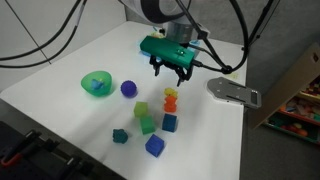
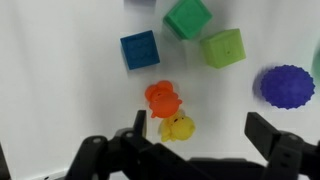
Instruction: Put the orange bear toy in the green bowl
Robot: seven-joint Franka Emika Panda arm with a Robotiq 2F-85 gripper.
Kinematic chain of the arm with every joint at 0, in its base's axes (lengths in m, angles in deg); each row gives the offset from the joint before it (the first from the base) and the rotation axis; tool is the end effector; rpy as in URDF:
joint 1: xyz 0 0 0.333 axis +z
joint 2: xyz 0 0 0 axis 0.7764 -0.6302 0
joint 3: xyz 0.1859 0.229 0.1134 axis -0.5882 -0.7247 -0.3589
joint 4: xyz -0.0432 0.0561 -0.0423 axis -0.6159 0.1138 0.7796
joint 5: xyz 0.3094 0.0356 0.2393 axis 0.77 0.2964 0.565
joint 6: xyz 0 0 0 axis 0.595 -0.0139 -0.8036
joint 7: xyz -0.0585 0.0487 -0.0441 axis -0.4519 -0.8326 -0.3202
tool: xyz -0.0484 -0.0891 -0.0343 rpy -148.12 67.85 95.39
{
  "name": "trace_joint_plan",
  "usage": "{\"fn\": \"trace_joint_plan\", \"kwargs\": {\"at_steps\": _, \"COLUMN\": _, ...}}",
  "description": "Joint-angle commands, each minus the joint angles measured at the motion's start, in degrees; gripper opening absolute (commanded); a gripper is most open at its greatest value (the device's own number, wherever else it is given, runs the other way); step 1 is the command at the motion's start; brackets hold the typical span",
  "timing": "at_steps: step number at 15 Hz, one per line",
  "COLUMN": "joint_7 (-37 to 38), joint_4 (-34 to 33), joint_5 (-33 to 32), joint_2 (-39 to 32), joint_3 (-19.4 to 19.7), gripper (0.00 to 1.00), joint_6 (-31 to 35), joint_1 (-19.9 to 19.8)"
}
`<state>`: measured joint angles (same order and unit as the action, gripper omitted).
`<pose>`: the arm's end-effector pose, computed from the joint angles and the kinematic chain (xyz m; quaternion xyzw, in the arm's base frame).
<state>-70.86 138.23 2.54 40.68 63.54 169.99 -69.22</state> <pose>0.5648 -0.2581 0.2336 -0.9972 0.0479 0.0356 0.0442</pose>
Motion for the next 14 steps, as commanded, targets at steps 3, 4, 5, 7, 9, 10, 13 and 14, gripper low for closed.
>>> {"fn": "trace_joint_plan", "kwargs": {"at_steps": 3, "joint_7": -6.4, "joint_4": -6.3, "joint_5": 5.0, "joint_2": -7.6, "joint_3": -4.5, "gripper": 1.0, "joint_6": 3.5, "joint_1": -5.2}}
{"fn": "trace_joint_plan", "kwargs": {"at_steps": 4, "joint_7": -6.3, "joint_4": -7.1, "joint_5": 4.8, "joint_2": -8.9, "joint_3": -4.7, "gripper": 1.0, "joint_6": 4.2, "joint_1": -5.4}}
{"fn": "trace_joint_plan", "kwargs": {"at_steps": 5, "joint_7": -6.3, "joint_4": -8.0, "joint_5": 4.4, "joint_2": -10.2, "joint_3": -4.9, "gripper": 1.0, "joint_6": 4.7, "joint_1": -5.7}}
{"fn": "trace_joint_plan", "kwargs": {"at_steps": 7, "joint_7": -5.5, "joint_4": -9.6, "joint_5": 3.2, "joint_2": -13.0, "joint_3": -5.0, "gripper": 1.0, "joint_6": 5.7, "joint_1": -5.7}}
{"fn": "trace_joint_plan", "kwargs": {"at_steps": 9, "joint_7": -4.9, "joint_4": -11.1, "joint_5": 1.9, "joint_2": -15.9, "joint_3": -4.7, "gripper": 1.0, "joint_6": 6.8, "joint_1": -5.3}}
{"fn": "trace_joint_plan", "kwargs": {"at_steps": 10, "joint_7": -4.6, "joint_4": -11.8, "joint_5": 1.5, "joint_2": -17.3, "joint_3": -4.8, "gripper": 1.0, "joint_6": 7.4, "joint_1": -5.2}}
{"fn": "trace_joint_plan", "kwargs": {"at_steps": 13, "joint_7": -4.0, "joint_4": -14.2, "joint_5": 0.0, "joint_2": -20.8, "joint_3": -4.8, "gripper": 1.0, "joint_6": 8.2, "joint_1": -5.2}}
{"fn": "trace_joint_plan", "kwargs": {"at_steps": 14, "joint_7": -3.7, "joint_4": -15.1, "joint_5": -0.4, "joint_2": -22.0, "joint_3": -4.7, "gripper": 1.0, "joint_6": 8.4, "joint_1": -5.1}}
